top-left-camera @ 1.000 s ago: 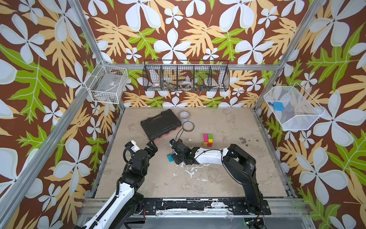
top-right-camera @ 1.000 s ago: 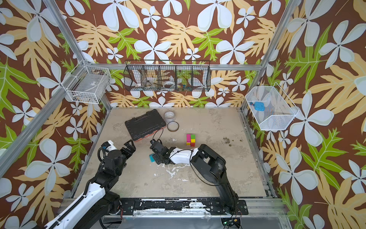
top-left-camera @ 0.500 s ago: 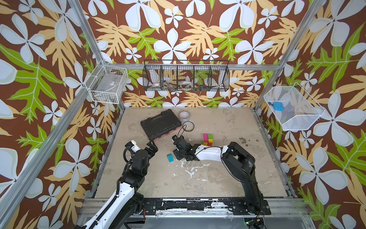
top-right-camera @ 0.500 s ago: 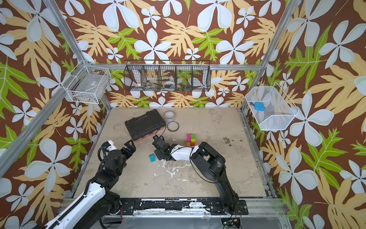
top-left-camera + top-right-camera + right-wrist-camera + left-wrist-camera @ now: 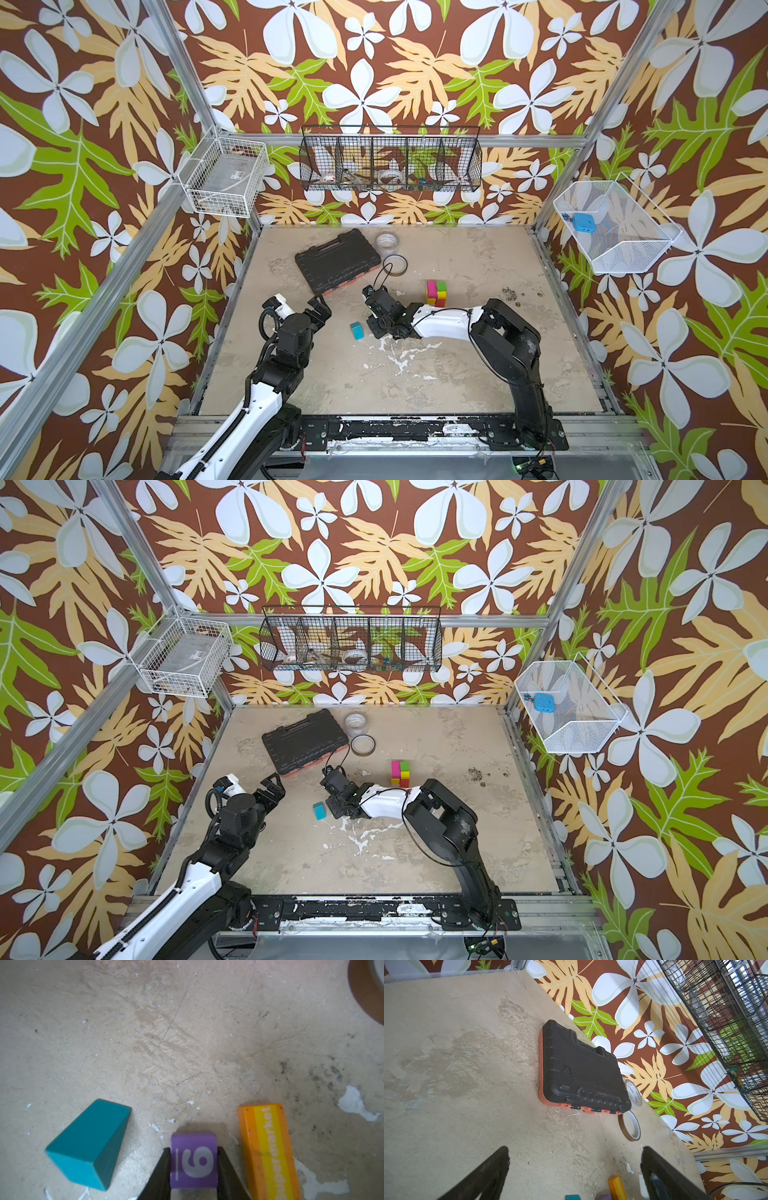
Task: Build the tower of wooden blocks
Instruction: 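Lift the purple '9' cube and carry it with the right gripper to the cluster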
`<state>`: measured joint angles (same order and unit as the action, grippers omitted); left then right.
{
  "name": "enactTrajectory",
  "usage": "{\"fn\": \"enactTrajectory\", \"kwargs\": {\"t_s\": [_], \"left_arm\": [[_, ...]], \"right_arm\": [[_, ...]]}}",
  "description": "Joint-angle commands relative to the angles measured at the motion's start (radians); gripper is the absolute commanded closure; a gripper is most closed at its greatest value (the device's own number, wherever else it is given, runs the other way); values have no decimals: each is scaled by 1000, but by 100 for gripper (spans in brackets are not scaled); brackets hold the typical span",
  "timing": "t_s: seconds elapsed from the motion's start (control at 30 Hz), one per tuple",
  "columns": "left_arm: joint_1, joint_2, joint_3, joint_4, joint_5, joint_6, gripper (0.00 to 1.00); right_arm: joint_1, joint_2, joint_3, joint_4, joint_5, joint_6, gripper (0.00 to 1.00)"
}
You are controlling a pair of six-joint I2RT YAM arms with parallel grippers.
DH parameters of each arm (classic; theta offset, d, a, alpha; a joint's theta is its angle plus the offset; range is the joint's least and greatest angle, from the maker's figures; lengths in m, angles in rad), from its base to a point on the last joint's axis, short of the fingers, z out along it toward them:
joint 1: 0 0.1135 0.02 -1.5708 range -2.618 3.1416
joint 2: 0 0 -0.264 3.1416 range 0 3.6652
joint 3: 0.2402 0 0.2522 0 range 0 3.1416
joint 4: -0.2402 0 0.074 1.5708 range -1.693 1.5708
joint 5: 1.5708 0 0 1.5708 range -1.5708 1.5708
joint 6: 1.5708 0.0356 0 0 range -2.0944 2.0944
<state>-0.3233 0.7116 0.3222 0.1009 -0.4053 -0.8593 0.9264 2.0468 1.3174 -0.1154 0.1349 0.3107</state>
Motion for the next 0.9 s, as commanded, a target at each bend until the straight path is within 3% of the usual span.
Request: {"fn": "enactTrajectory", "kwargs": {"t_s": [0.0, 0.23, 0.43, 0.87], "left_arm": [[1, -3, 2, 7, 0, 3, 0], [0, -1, 3, 14, 30, 6, 0], [1, 6, 0, 21, 40, 5, 0], [1, 71, -3, 138, 207, 58, 0]], "right_arm": [[0, -60, 8, -39, 16, 31, 76], [-4, -284, -39, -137, 120, 123, 80], [-69, -427, -78, -212, 121, 187, 81], [-217, -491, -134, -267, 84, 225, 84]]}}
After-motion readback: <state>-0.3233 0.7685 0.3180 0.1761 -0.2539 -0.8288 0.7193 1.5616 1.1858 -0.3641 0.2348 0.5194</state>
